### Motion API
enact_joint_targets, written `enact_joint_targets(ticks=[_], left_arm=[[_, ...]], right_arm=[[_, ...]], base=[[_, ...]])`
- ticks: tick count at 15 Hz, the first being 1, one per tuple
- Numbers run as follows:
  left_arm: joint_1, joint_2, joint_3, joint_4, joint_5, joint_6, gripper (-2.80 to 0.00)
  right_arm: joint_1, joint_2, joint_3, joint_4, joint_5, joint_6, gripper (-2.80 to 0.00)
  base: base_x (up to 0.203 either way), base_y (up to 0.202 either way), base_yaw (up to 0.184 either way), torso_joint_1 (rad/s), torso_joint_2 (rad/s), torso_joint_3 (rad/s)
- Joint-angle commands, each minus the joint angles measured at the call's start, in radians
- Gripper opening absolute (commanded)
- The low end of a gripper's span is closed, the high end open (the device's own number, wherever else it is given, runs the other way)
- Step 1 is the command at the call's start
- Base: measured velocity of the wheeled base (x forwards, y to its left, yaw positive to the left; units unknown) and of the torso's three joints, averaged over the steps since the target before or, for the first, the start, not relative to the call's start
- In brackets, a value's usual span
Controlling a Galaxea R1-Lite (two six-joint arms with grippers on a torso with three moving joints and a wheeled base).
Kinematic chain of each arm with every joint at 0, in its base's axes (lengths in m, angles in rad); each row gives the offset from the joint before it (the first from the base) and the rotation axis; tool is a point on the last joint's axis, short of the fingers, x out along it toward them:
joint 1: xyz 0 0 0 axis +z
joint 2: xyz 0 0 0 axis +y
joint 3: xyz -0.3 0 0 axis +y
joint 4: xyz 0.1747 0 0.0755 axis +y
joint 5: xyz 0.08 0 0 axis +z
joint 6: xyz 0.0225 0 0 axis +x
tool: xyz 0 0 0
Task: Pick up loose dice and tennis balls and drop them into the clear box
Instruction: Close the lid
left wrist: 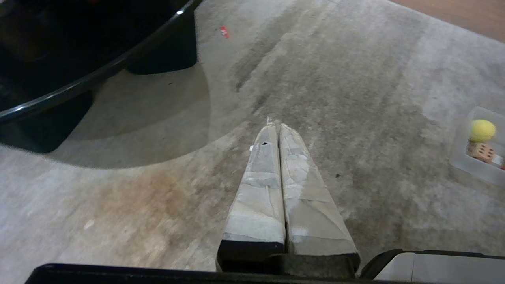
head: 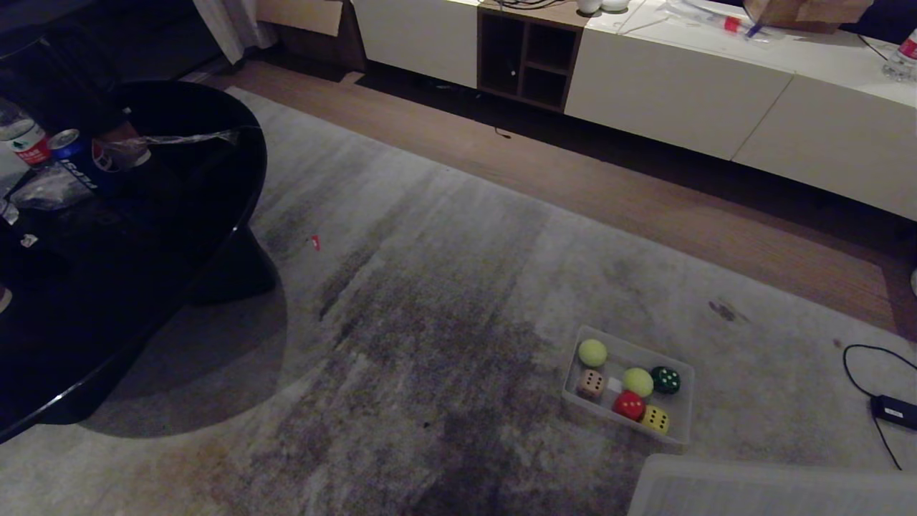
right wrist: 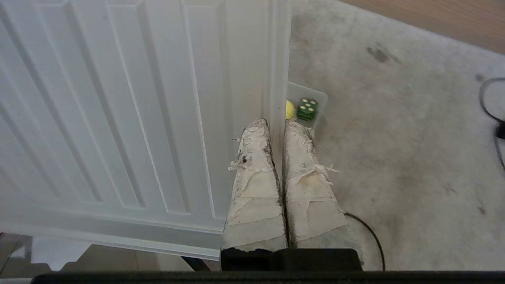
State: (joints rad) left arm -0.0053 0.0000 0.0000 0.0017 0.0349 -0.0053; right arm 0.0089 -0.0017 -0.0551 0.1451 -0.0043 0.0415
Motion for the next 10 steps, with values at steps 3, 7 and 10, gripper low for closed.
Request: enact_joint_targets(ticks=[3,7,10], left_arm=[[0.000,0.002,0.002,0.000,0.002,-0.004,-2.80],[-0.001,0.002,0.002,0.000,0.002,-0.003,-2.80],[0.000,0.002,0.002,0.000,0.000,0.002,-2.80]], right_arm=[[0.000,0.002,0.000,0.001,0.000,0.000,-2.80],[0.000,0.000,0.000,0.001,0.000,0.000,-2.80],[0.000,0.000,0.000,0.001,0.000,0.000,-2.80]], base=[[0.000,0.000,0.000,0.000,0.00,0.000],[0.000,0.000,0.000,0.000,0.00,0.000],[0.000,0.000,0.000,0.000,0.00,0.000]])
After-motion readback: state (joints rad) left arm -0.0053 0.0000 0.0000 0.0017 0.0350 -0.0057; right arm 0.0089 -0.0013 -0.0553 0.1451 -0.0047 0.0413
